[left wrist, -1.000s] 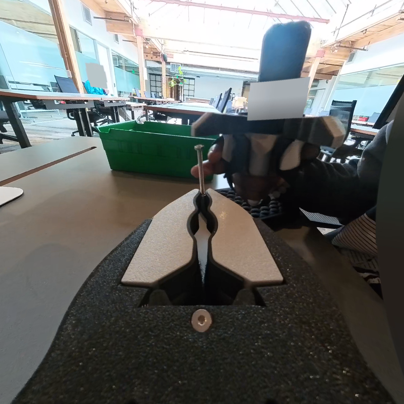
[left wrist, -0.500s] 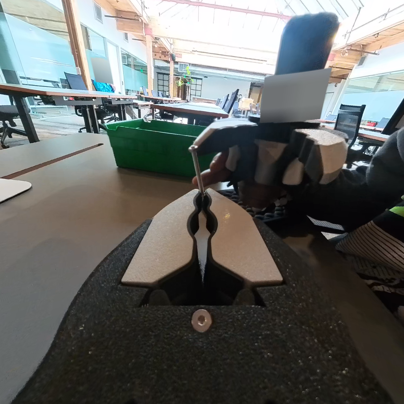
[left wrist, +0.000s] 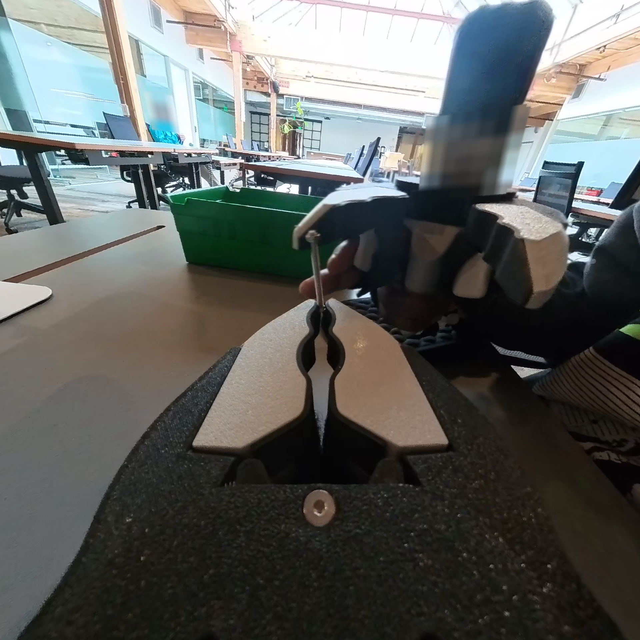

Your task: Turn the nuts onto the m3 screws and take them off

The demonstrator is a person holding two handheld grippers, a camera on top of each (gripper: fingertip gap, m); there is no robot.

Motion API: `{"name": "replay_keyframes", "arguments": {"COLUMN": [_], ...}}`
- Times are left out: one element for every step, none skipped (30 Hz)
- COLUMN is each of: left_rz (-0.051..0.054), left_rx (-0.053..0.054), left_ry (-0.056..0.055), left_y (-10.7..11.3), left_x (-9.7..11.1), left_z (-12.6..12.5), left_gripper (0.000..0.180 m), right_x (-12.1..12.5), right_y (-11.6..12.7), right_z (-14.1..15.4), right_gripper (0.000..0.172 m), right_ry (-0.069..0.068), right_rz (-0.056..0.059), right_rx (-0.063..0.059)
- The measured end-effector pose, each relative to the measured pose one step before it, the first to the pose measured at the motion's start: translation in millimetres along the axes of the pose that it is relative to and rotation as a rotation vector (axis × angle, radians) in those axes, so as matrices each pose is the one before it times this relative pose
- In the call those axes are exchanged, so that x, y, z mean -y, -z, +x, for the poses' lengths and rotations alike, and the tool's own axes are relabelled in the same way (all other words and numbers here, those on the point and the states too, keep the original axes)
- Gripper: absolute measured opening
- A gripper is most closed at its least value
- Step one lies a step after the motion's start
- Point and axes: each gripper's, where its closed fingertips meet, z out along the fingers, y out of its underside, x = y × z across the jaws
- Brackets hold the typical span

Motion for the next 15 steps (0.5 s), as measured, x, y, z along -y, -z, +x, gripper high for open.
{"name": "replay_keyframes", "arguments": {"left_rz": [0.0012,0.0007,-0.0005,-0.0015,-0.0012,-0.0003,-0.0003,-0.0011,-0.0017,-0.0023,-0.0022,-0.001,0.0004,0.0005,-0.0009], "left_rx": [0.0011,-0.0001,-0.0024,-0.0018,-0.0025,-0.0019,-0.0015,-0.0025,-0.0008,-0.0018,-0.0018,0.0,-0.0012,-0.0005,-0.0007], "left_ry": [0.001,0.0001,-0.0011,-0.0023,-0.0021,-0.0016,-0.0014,-0.0017,-0.0023,-0.0032,-0.0029,-0.0009,0.0007,0.0011,0.0002], "left_y": [0.24,0.15,-0.07,-0.13,-0.15,-0.1,-0.01,-0.15,-0.11,-0.29,-0.19,-0.15,0.08,-0.02,-0.13], "left_x": [0.2,0.11,-0.07,-0.14,-0.2,-0.06,-0.07,-0.08,-0.27,-0.27,-0.25,-0.15,0.06,-0.01,-0.13], "left_z": [-0.34,-0.07,0.33,0.46,0.56,0.32,0.39,0.49,0.31,0.57,0.5,0.12,0.12,-0.06,0.09], "left_gripper": [0.0,0.0,0.0,0.0,0.0,0.0,0.0,0.0,0.0,0.0,0.0,0.0,0.0,0.0,0.0], "right_x": [0.7,1.14,1.53,1.13,0.79,0.37,-0.26,-1.05,-1.15,-1.34,-1.18,-0.81,-0.88,-1.04,-1.19], "right_y": [3.29,3.45,3.16,2.5,1.6,0.24,-1.02,-2.07,-2.75,-3.22,-3.2,-3.16,-2.89,-2.7,-2.45], "right_z": [-0.57,-0.96,-0.47,0.79,2.21,2.58,1.99,1.63,1.17,0.9,1.13,0.67,-0.44,-1.02,-0.91], "right_gripper": [0.071,0.069,0.067,0.066,0.064,0.064,0.064,0.064,0.065,0.065,0.066,0.067,0.068,0.07,0.071], "right_ry": [0.0019,0.0029,0.0025,0.0035,0.0035,0.0011,-0.0042,-0.0102,-0.0123,-0.0088,-0.0029,0.0019,0.0035,0.0008,-0.0015], "right_rz": [0.0055,0.0088,0.0114,0.0101,0.0086,0.0067,0.0027,-0.0027,-0.0053,-0.0085,-0.009,-0.0078,-0.0084,-0.009,-0.0096], "right_rx": [-0.0061,-0.0042,-0.0068,-0.0113,-0.0162,-0.0124,-0.0041,-0.0005,0.0017,0.0016,-0.0018,-0.0008,0.0051,0.008,0.0064]}}
